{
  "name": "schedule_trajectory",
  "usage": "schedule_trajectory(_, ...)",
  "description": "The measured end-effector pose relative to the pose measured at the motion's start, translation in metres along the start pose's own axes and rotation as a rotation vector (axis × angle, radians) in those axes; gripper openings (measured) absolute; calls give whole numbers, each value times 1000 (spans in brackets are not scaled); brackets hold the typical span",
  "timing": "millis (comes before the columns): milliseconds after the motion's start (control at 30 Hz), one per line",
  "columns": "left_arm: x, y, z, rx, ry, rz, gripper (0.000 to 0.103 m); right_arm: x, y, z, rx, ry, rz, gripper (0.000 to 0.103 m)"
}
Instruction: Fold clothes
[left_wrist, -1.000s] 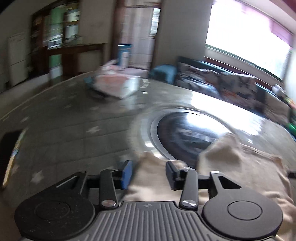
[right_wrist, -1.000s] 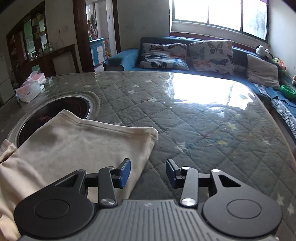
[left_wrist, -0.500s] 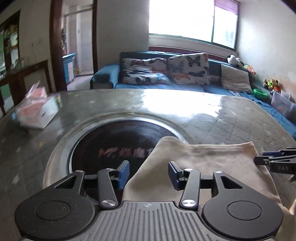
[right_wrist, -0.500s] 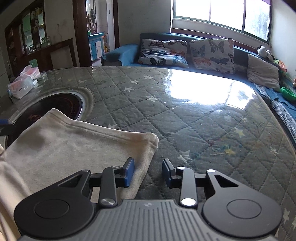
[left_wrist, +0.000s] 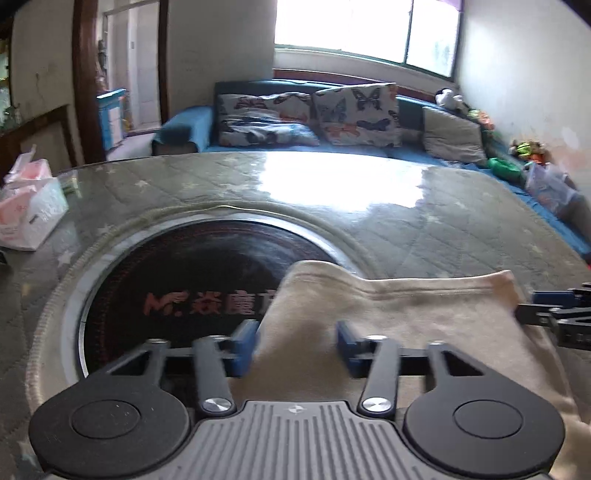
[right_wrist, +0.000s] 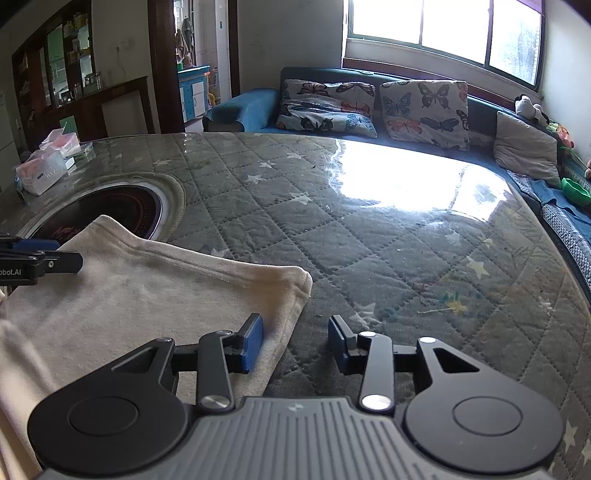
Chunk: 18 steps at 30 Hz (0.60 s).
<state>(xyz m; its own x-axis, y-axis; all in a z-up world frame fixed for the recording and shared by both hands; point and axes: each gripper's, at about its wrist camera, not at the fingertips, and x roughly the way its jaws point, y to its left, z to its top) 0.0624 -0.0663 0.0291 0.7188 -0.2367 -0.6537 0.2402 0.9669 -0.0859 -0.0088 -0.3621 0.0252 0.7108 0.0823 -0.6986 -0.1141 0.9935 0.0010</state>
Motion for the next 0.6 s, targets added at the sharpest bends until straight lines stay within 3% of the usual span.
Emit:
schedule_trajectory(100, -10, -6, -1, 5, -24, -54, 37, 0, 0, 0, 1, -1, 0, 41)
schedule_trajectory(400, -27, -9, -4, 19, -67, -74, 40, 0, 1, 0, 1, 0, -8, 43)
schedule_trajectory(600, -38, -10, -6, 29, -96, -87, 49, 0, 1, 0, 3, 0, -13, 46)
